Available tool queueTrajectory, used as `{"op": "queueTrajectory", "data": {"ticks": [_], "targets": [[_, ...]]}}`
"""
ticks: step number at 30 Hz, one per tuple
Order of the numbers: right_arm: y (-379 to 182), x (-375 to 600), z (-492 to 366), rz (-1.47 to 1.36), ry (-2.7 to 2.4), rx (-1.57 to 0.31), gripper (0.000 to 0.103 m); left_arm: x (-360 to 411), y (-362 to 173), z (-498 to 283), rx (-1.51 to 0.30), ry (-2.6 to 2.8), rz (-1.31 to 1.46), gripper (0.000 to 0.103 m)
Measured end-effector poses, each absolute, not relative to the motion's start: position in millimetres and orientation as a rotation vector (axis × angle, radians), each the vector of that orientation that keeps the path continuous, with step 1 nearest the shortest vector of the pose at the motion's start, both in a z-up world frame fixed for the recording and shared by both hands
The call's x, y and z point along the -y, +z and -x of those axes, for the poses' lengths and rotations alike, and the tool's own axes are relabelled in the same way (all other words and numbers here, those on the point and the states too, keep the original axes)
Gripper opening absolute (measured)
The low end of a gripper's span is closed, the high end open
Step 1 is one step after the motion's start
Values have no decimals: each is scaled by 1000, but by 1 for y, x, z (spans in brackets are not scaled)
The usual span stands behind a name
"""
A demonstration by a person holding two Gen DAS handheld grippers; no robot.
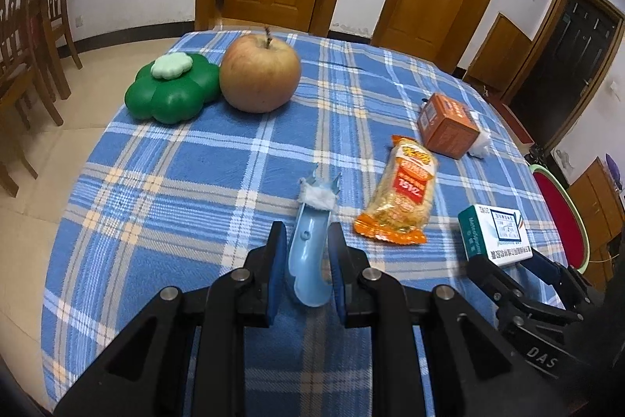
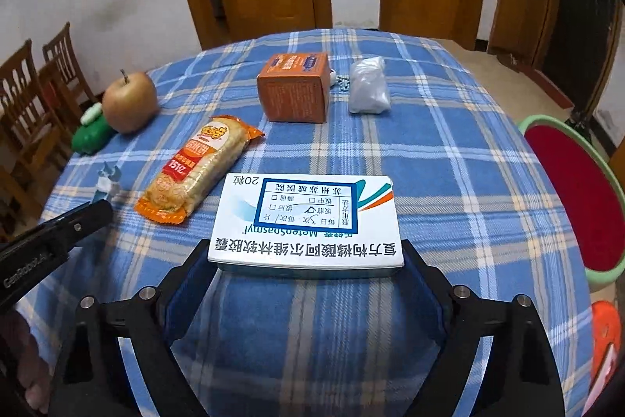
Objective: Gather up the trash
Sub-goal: 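Carry the medicine box and blue item over the red bucket and open both tools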
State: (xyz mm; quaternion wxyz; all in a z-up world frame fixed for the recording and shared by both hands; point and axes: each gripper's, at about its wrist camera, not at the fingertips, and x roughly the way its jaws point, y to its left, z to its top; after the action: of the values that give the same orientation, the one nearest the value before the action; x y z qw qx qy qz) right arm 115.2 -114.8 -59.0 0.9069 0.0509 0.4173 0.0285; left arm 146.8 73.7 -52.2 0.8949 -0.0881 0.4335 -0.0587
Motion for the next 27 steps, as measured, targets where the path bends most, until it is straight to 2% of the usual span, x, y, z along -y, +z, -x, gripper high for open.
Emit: {"op": "queueTrajectory", "data": {"ticks": [13,27], "targets": [[-41,178,-74,-234,13,-786,90,-27,-29,-130,-894,-204,159,21],[-30,266,-48,-352,-122,-720,90,64,-22,-130,-915,-363,75,21]]}}
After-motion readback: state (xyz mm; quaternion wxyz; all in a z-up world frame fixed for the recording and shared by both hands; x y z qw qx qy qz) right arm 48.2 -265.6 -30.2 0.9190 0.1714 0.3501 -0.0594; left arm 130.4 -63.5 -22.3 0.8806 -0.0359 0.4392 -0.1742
